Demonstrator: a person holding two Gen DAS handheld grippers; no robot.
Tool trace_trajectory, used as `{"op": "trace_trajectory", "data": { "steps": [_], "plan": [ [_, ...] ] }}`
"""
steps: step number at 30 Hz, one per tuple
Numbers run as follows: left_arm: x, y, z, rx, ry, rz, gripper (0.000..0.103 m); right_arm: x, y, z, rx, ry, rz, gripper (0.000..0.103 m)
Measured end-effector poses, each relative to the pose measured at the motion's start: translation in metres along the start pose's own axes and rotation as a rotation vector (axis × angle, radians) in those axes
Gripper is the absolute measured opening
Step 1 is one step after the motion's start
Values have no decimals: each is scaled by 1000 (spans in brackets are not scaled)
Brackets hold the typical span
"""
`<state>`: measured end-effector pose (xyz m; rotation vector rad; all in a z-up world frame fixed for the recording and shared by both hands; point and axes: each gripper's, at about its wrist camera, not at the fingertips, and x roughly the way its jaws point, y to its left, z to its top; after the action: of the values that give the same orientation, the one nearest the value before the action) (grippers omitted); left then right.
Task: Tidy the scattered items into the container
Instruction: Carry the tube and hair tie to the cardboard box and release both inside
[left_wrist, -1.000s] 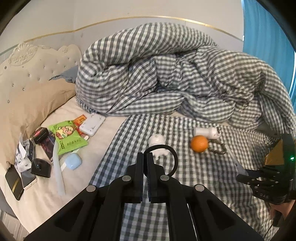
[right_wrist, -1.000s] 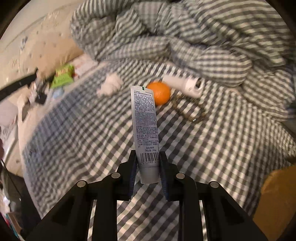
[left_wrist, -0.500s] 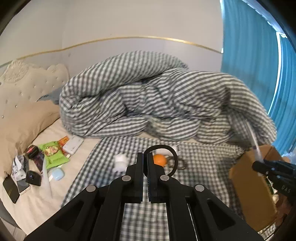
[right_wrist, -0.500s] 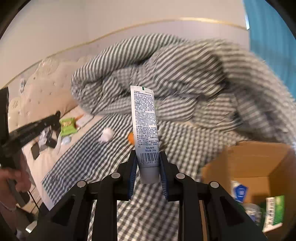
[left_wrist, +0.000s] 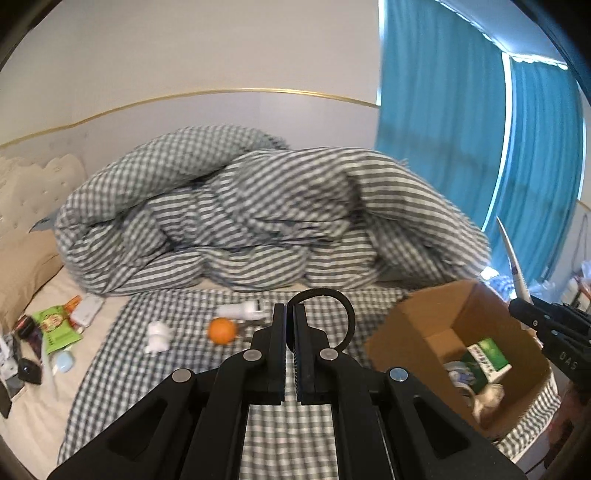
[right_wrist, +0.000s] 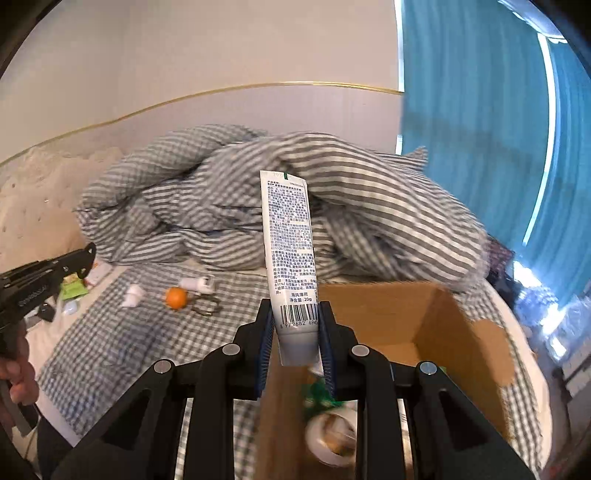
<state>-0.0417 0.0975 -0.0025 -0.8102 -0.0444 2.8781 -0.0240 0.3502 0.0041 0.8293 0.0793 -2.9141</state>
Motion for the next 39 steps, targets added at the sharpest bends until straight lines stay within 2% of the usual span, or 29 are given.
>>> {"op": "trace_trajectory", "data": {
  "steps": [5, 9, 14, 22, 23, 24, 25, 27, 33, 39],
  "plan": [
    [1, -33, 3, 21, -3, -47, 2, -8, -31, -11, 27, 16, -128, 23],
    [1, -56, 1, 37, -5, -59, 3, -8, -45, -20, 48, 29, -183, 23],
    [1, -73, -2, 51, 7, -82, 3, 8, -64, -30, 74, 81, -200, 23],
    [7, -87, -2, 69, 16, -88, 2, 20, -78, -41, 99, 106, -218, 24],
    [8, -90, -2, 70, 17, -87, 3, 21, -80, -42, 101, 110, -222, 26],
    [9, -92, -2, 71, 19, -88, 2, 21, -81, -43, 104, 108, -218, 41],
    [10, -94, -1, 73, 20, -88, 3, 20, -81, -43, 109, 101, -213, 66],
    [12, -99, -2, 77, 22, -89, 2, 15, -83, -45, 121, 69, -217, 88],
    [20, -119, -3, 100, 33, -117, 2, -1, -93, -44, 138, 32, -242, 88],
    [37, -158, -3, 134, 56, -189, 3, -26, -119, -49, 167, 7, -297, 92]
  ]
}}
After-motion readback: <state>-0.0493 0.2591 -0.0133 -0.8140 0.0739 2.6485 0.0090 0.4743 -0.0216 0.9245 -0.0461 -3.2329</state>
